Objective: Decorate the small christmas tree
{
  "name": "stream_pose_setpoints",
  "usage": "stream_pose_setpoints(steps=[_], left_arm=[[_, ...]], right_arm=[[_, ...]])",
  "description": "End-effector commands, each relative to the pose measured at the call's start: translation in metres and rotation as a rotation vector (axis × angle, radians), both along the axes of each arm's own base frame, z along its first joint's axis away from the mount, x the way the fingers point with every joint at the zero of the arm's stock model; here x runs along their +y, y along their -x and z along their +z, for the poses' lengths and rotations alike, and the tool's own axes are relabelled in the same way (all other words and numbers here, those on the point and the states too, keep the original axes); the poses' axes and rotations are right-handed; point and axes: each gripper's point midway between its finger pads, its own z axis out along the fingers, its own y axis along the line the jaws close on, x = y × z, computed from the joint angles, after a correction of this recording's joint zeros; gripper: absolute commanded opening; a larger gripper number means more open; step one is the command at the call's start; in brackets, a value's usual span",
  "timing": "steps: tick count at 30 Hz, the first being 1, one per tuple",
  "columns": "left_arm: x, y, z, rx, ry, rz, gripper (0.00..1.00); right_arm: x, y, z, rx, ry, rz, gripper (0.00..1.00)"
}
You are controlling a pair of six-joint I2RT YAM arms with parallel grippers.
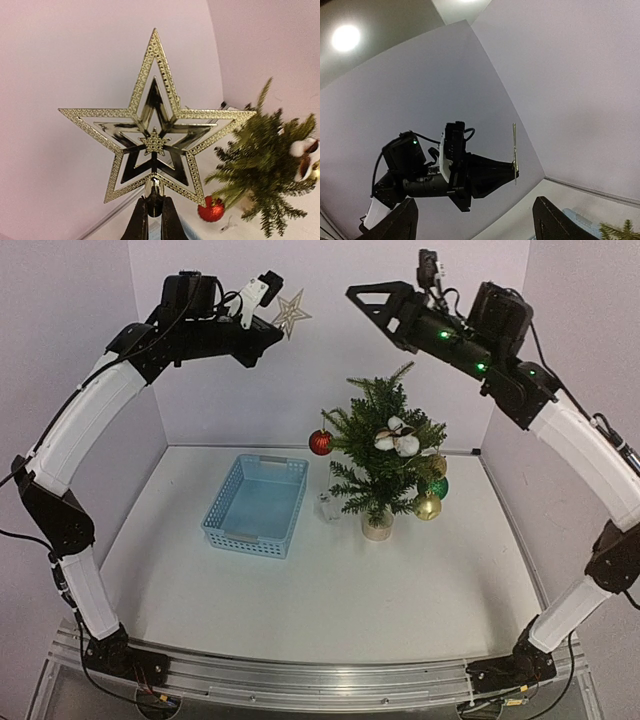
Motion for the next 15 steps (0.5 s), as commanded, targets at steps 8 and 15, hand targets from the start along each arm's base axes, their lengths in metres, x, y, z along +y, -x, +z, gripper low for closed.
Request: stream_pose_setpoints(steps=[8, 15], left_arm=[[-0.056, 0.049, 0.046, -0.13, 0.063, -0.135, 0.0], [-0.064, 0.057, 0.047, -0.127, 0.071, -0.169, 0.0]], right_arm=[[0.061, -0.002, -0.019, -0.044, 0.108, -0.019, 0.78], [0.056, -0.017, -0.015, -0.078, 0.103, -0.114, 0.72]])
